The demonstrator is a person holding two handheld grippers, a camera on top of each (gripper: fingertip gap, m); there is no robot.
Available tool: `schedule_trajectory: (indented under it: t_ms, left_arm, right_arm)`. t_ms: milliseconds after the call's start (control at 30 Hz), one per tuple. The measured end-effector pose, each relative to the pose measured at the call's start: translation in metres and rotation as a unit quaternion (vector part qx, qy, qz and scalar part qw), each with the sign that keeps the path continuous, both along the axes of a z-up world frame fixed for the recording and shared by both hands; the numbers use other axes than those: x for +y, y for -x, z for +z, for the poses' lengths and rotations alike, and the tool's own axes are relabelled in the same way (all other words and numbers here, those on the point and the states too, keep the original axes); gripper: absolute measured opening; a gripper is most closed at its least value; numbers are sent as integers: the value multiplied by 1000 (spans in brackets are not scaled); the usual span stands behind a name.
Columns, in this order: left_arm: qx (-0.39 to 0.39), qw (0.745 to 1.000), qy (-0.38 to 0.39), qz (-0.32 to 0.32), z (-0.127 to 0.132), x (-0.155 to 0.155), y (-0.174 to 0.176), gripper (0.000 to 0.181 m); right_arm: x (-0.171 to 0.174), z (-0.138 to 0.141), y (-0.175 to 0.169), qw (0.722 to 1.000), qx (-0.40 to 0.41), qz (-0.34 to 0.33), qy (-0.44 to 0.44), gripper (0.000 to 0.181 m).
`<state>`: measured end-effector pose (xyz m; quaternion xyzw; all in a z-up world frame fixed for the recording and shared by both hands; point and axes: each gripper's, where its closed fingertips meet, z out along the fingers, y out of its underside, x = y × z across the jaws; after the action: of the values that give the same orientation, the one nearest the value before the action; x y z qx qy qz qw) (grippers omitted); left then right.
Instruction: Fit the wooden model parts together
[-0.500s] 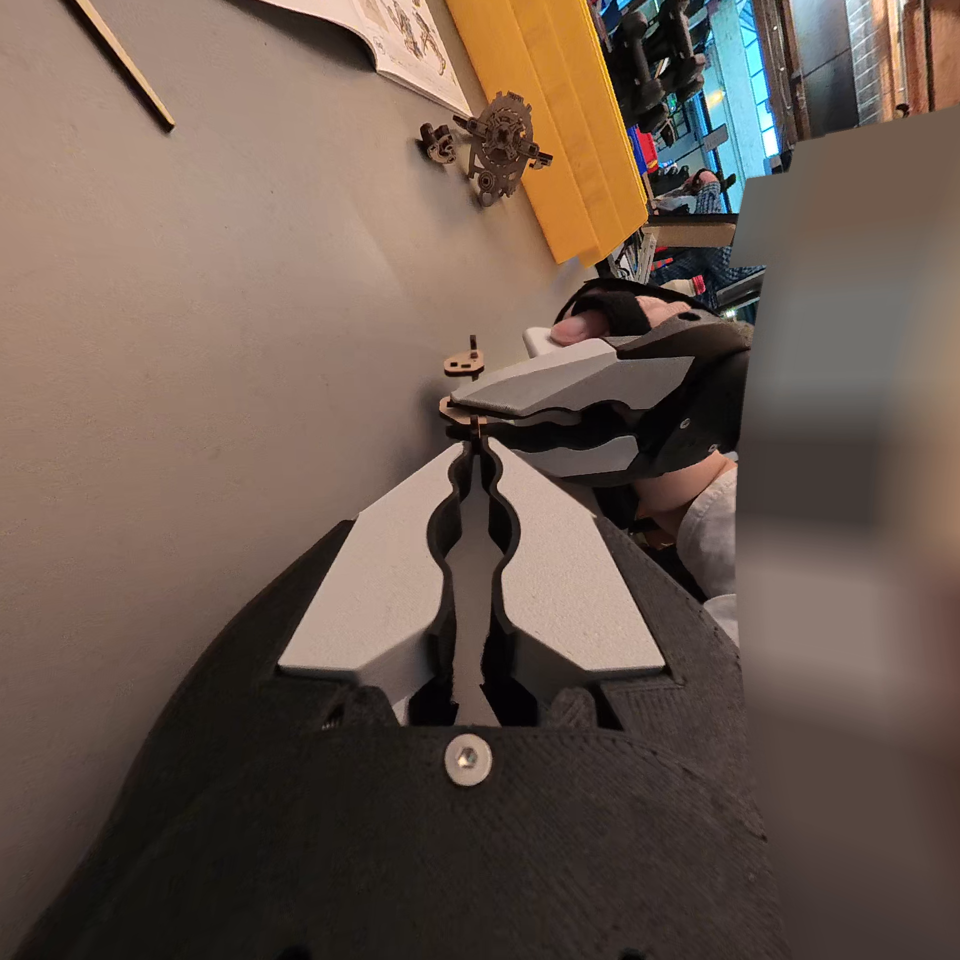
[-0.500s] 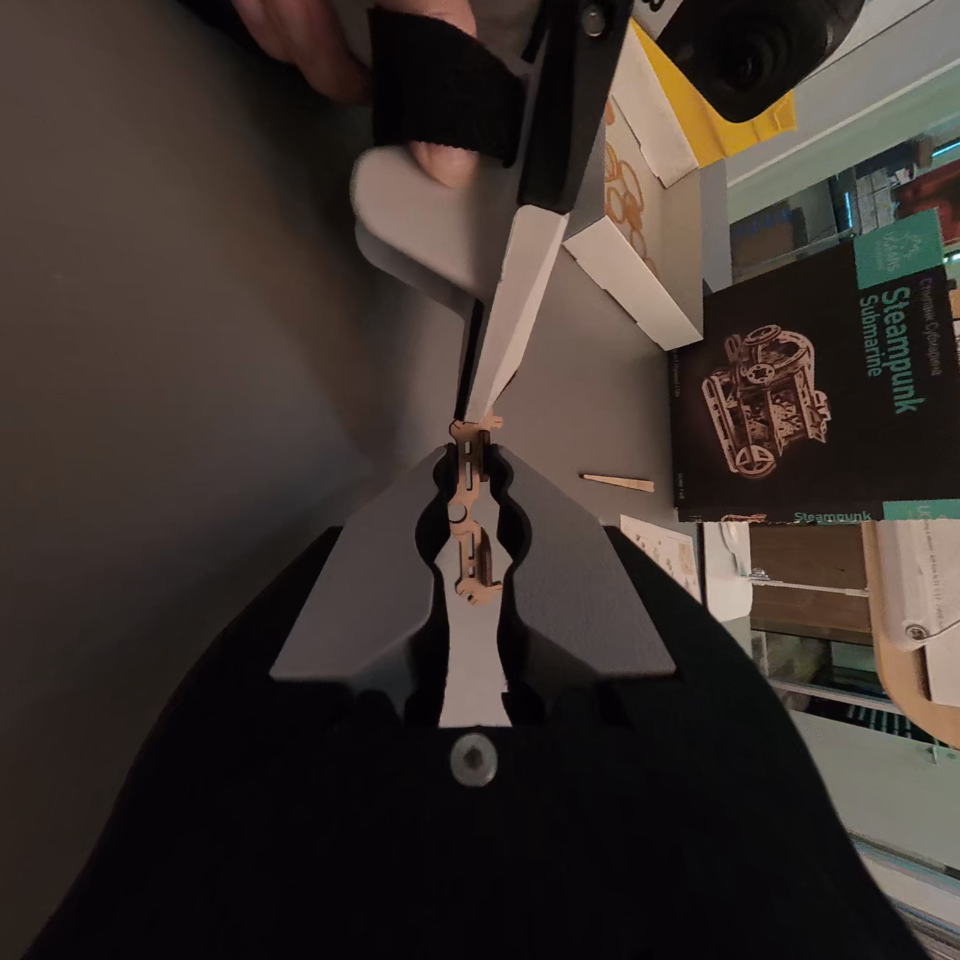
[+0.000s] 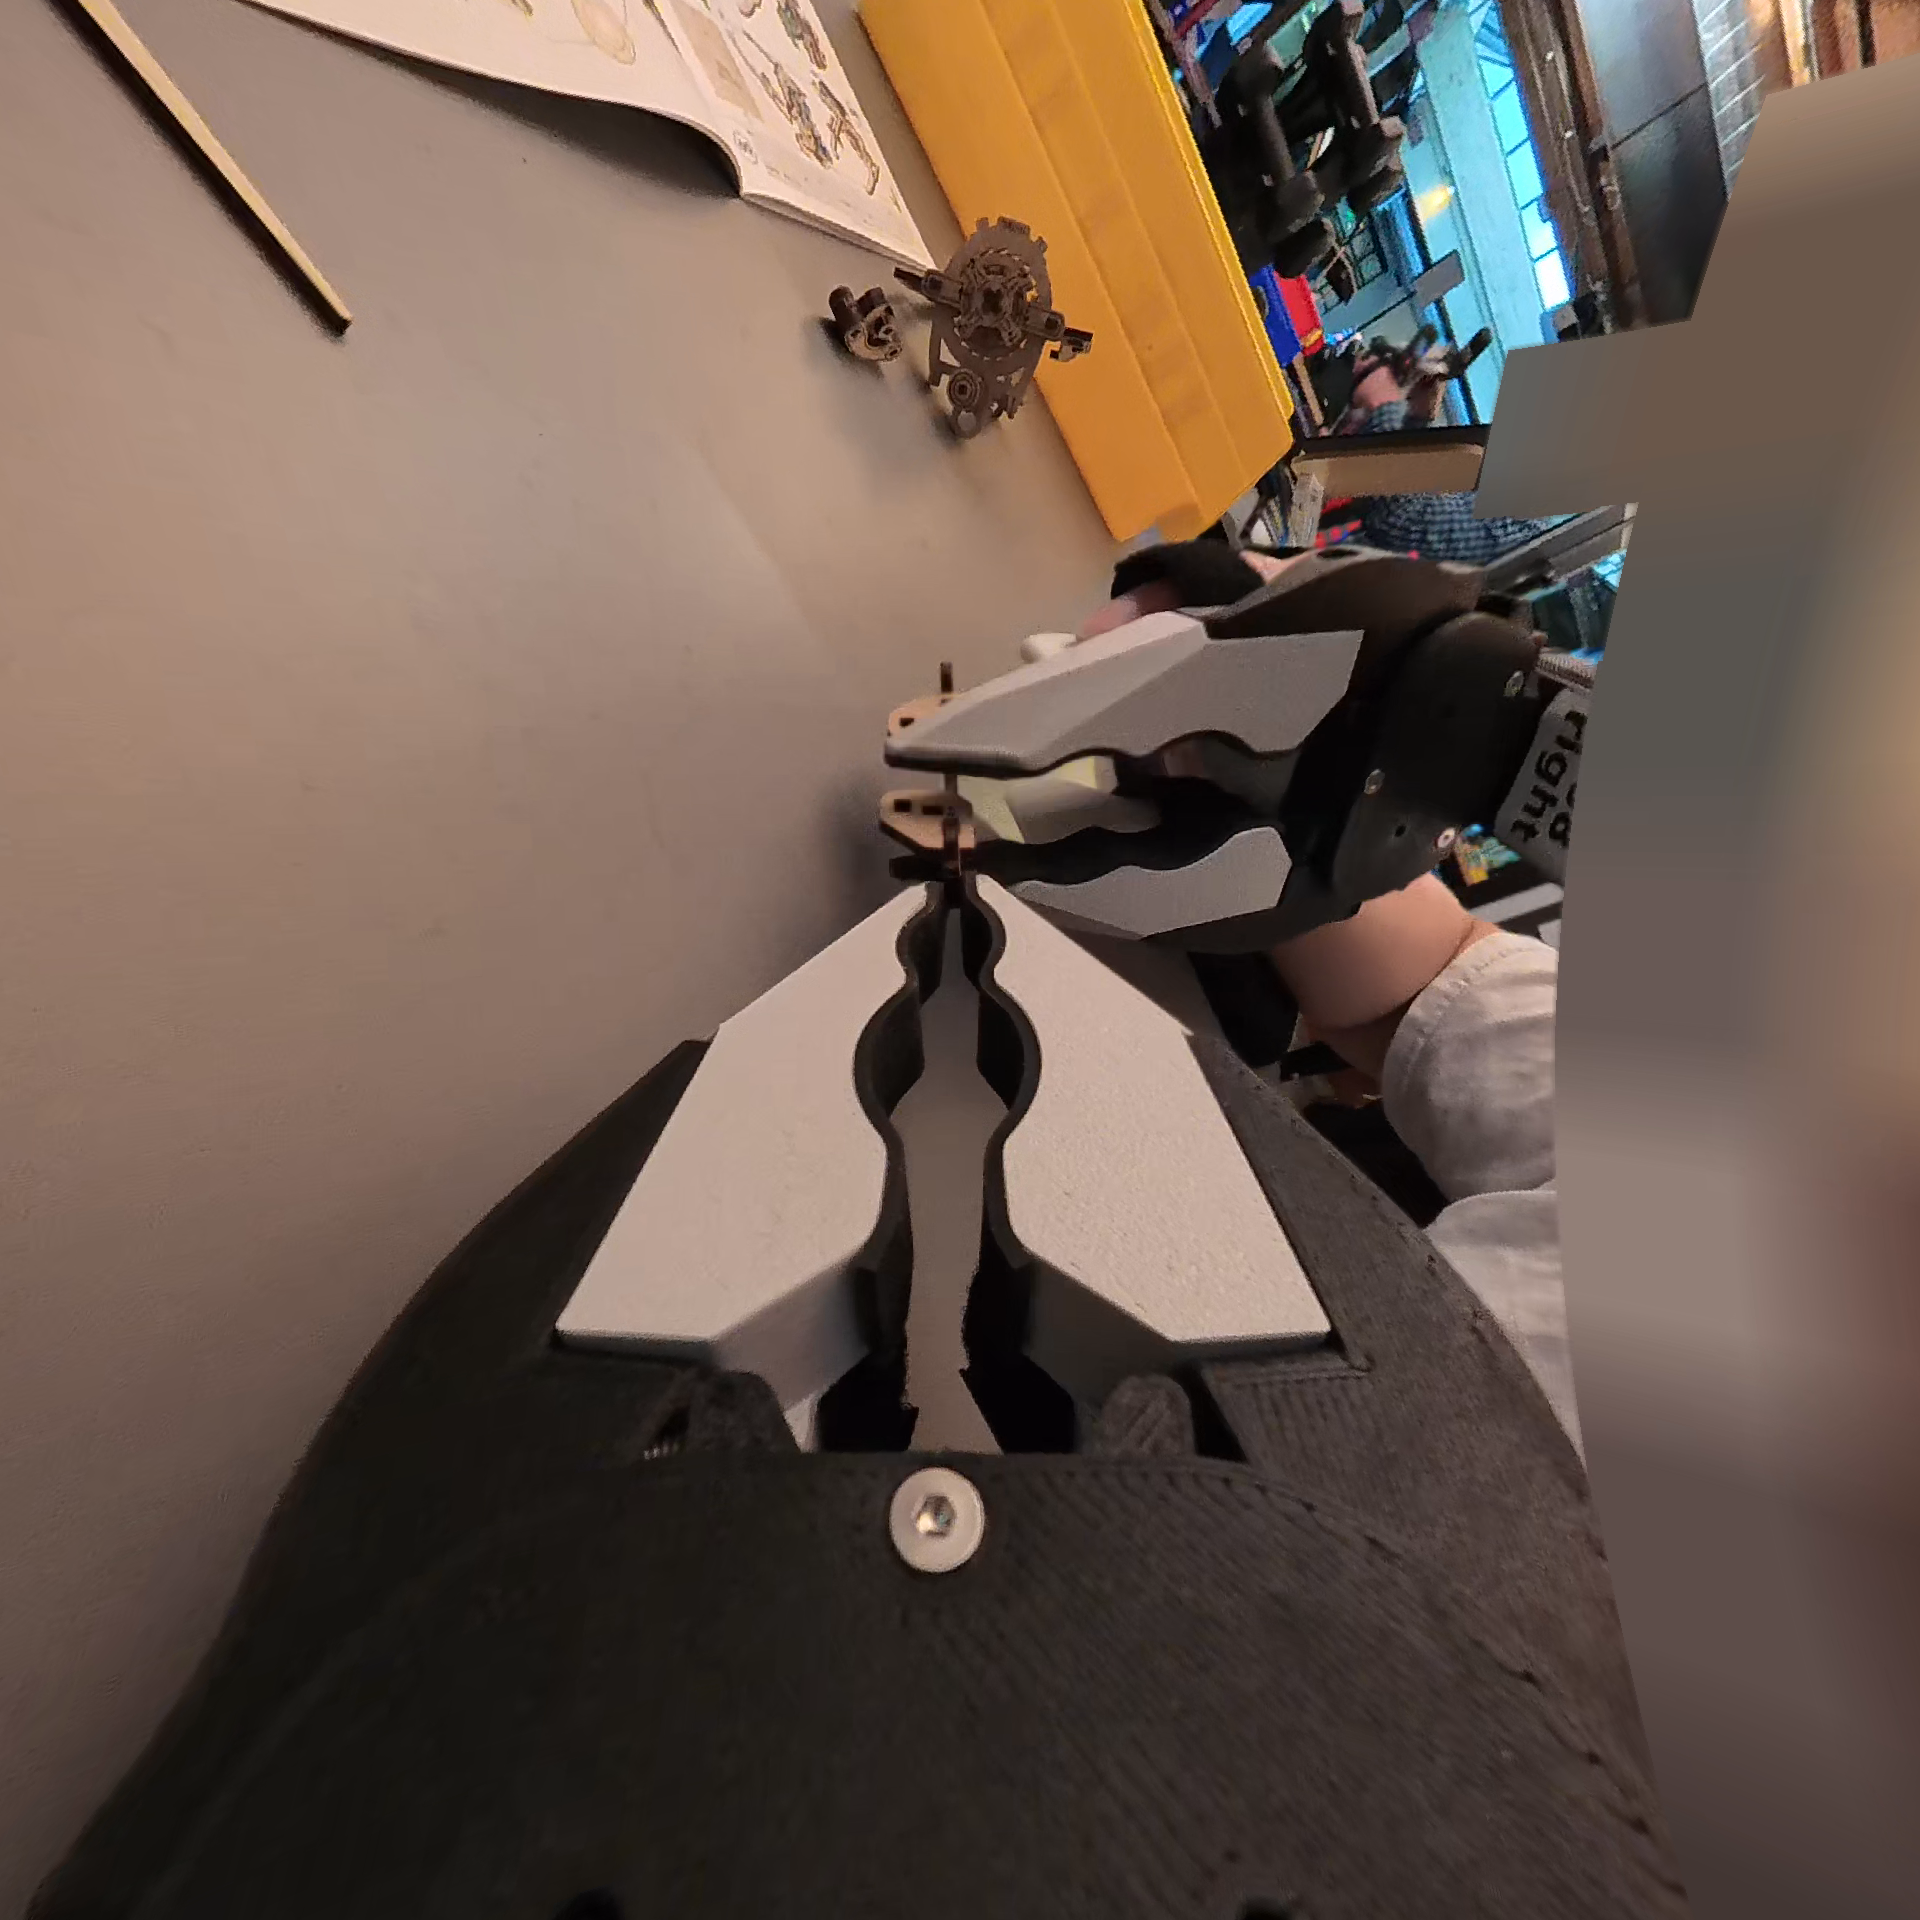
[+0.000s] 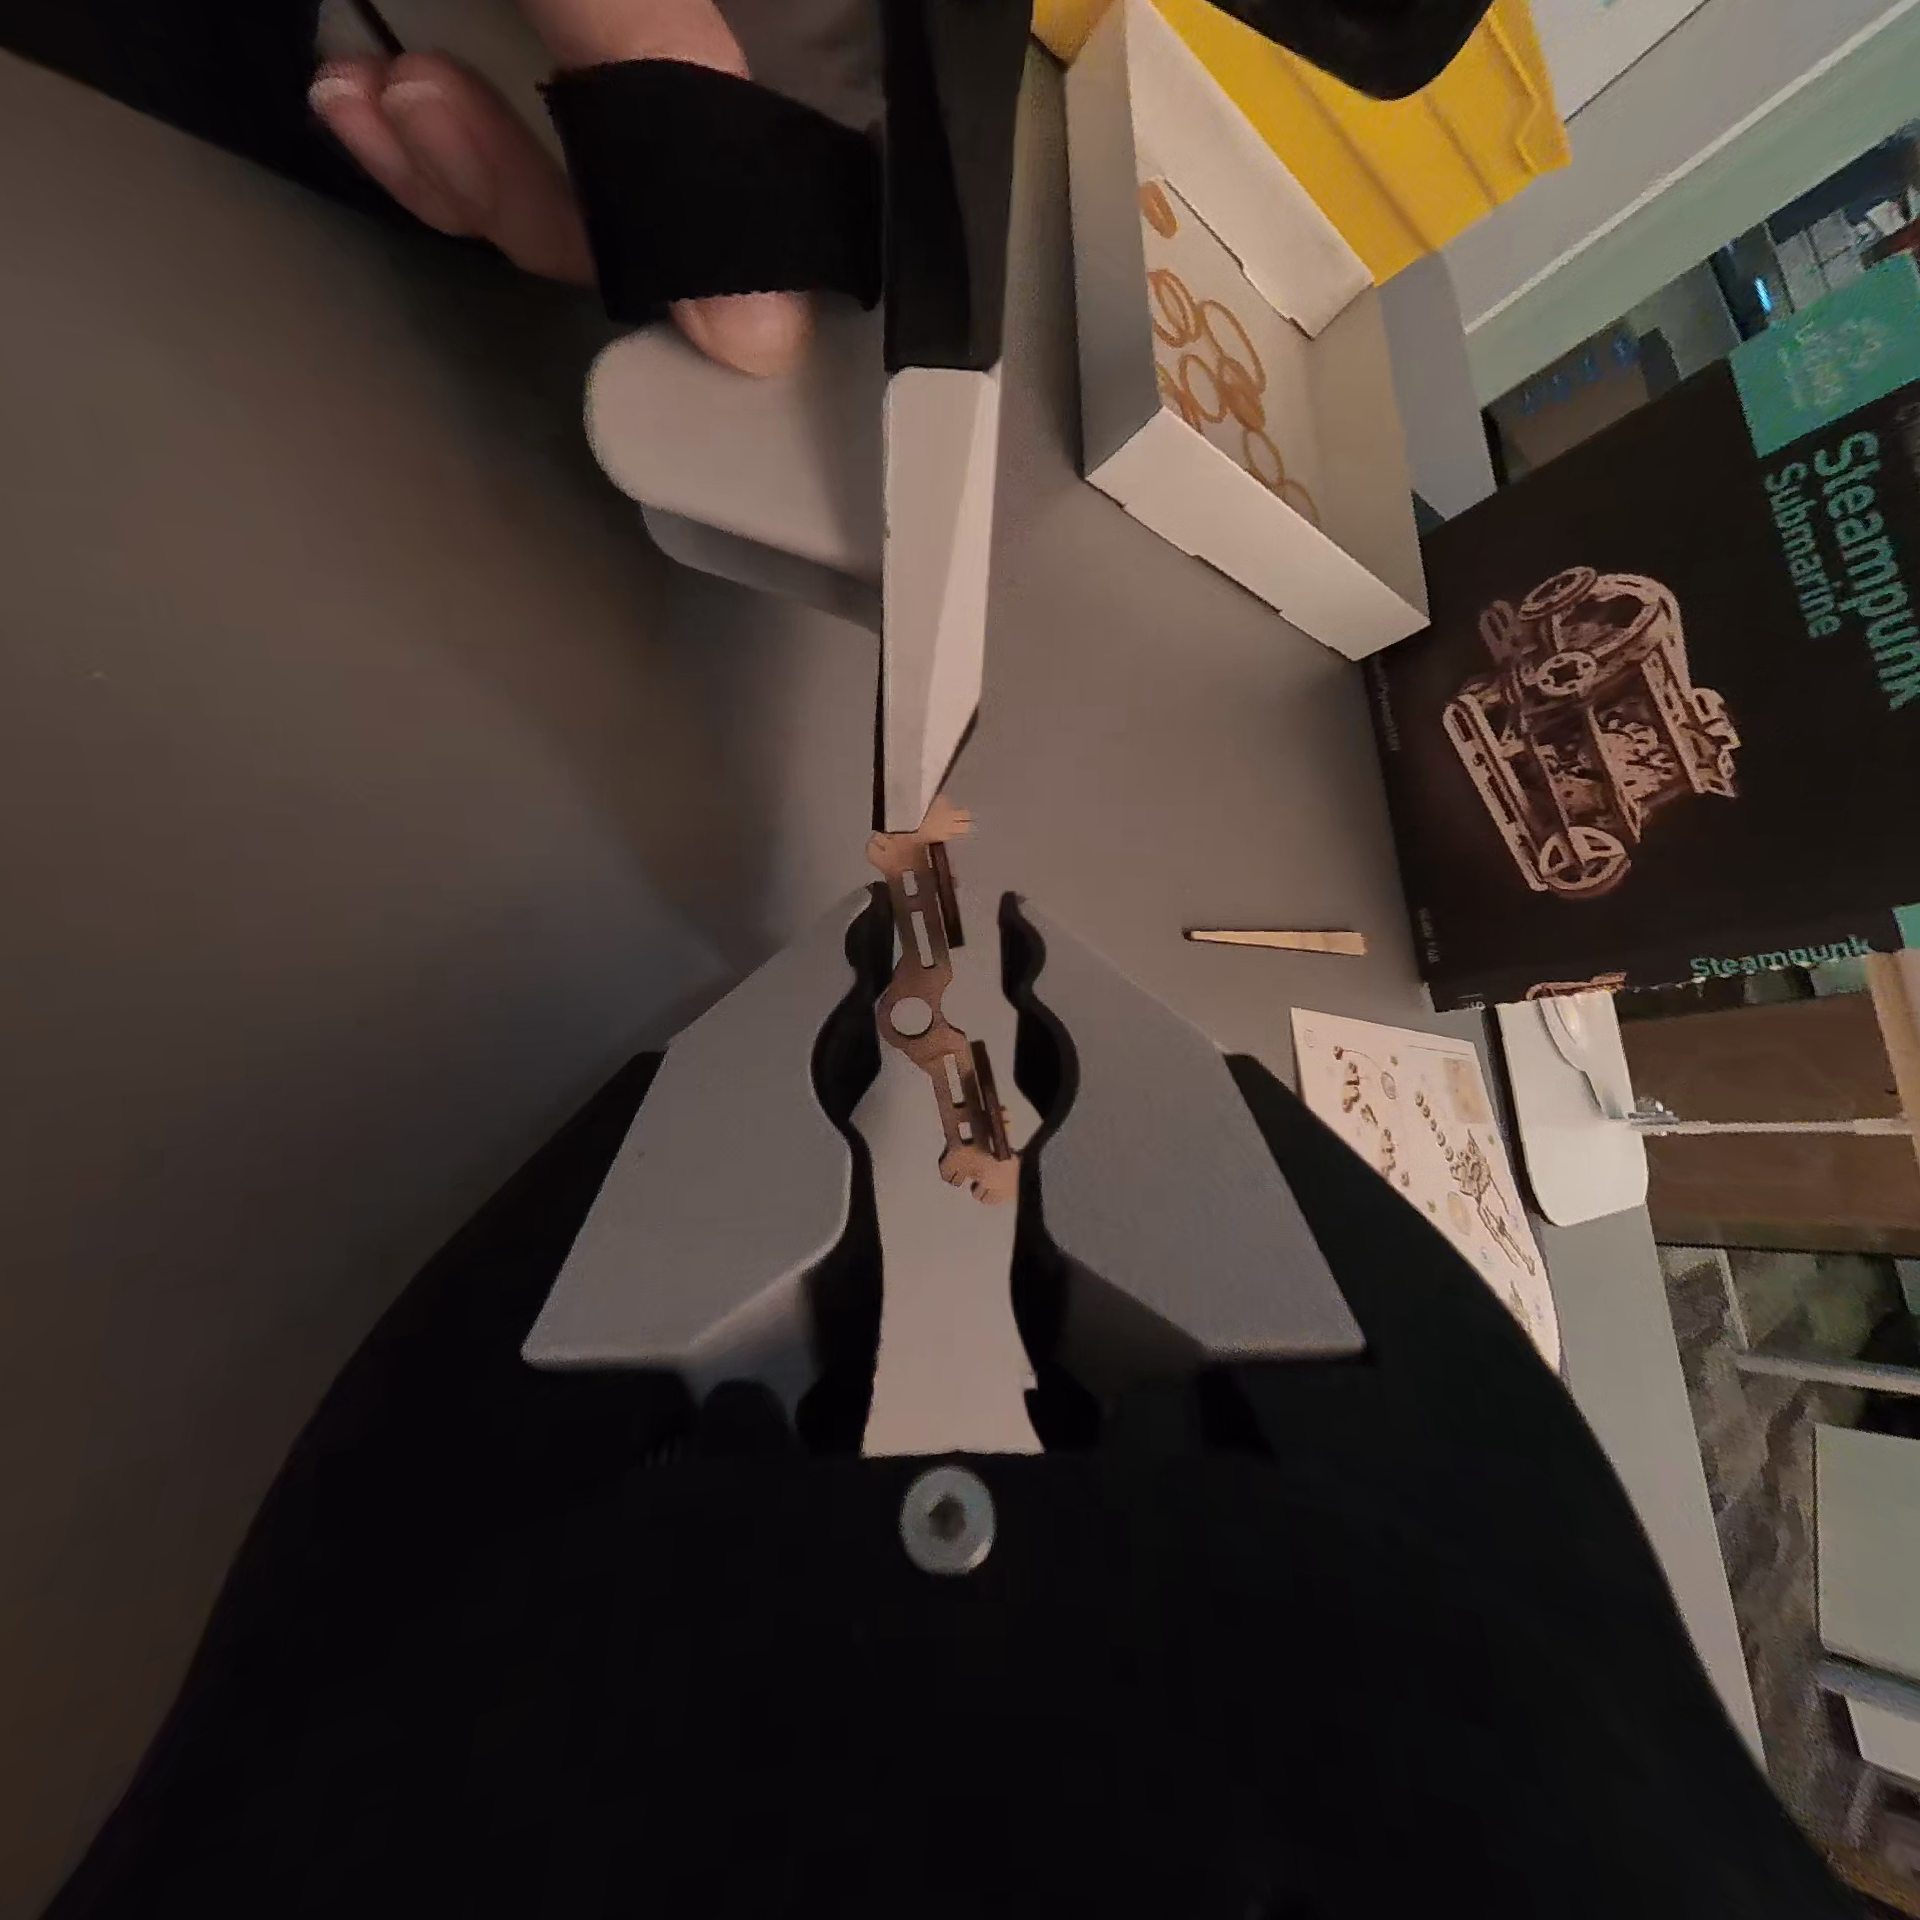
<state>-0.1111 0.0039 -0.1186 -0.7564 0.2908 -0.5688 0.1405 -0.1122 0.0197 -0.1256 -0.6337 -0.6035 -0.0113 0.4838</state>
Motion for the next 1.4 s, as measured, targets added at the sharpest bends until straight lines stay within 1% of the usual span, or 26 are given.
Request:
schedule_trajectory:
  t_ms: [67,200,300,400,600,667,733,767,833,900,967,1067,1400]
  left_arm:
    - [2,1000,-5,-1,0,0,-1,0]
    - [20,1000,-22,-6,-5,-2,-1,0]
    - [24,999,-41,-11,-5,-4,-2,0]
    - [25,999,-41,-15,-5,-6,-3,0]
    - [26,999,-26,-19,-7,-7,-2,0]
    - [21,1000,-18,-11,-6,-4,-2,0]
    - [3,1000,8,-5,-2,-2,-1,0]
    - [-10,1000,27,-2,1,0,-1,0]
    - [-19,998,61,2,1,2,1,0]
    - [-20,998,67,8,1,5,1,0]
    - [-8,998,58,1,-2,2,0,0]
    - [-1,999,49,1,-4,1,0,0]
    - [-24,996,90,-3,0,1,1,0]
  right_arm:
    - [-3,-3,1,1000,-17,16,-7,10]
    - [-3,-9,-1,994,-88,32,-62,10]
    - [-4,-8,-2,993,-92,33,-68,9]
    - [-6,-8,-3,990,-109,36,-78,9]
    - [-7,-10,-2,990,-112,44,-72,9]
    - [-4,-9,-1,994,-89,29,-54,9]
    - [-2,-4,0,998,-54,19,-40,10]
    - [1,0,-1,997,-49,15,-57,13]
    - [3,6,-2,992,-71,18,-105,20]
    - [-2,6,3,986,-94,36,-135,18]
    - [-8,4,9,983,-103,57,-142,13]
    - [-8,2,9,984,-100,57,-136,12]
    - [-9,6,10,980,-108,60,-156,9]
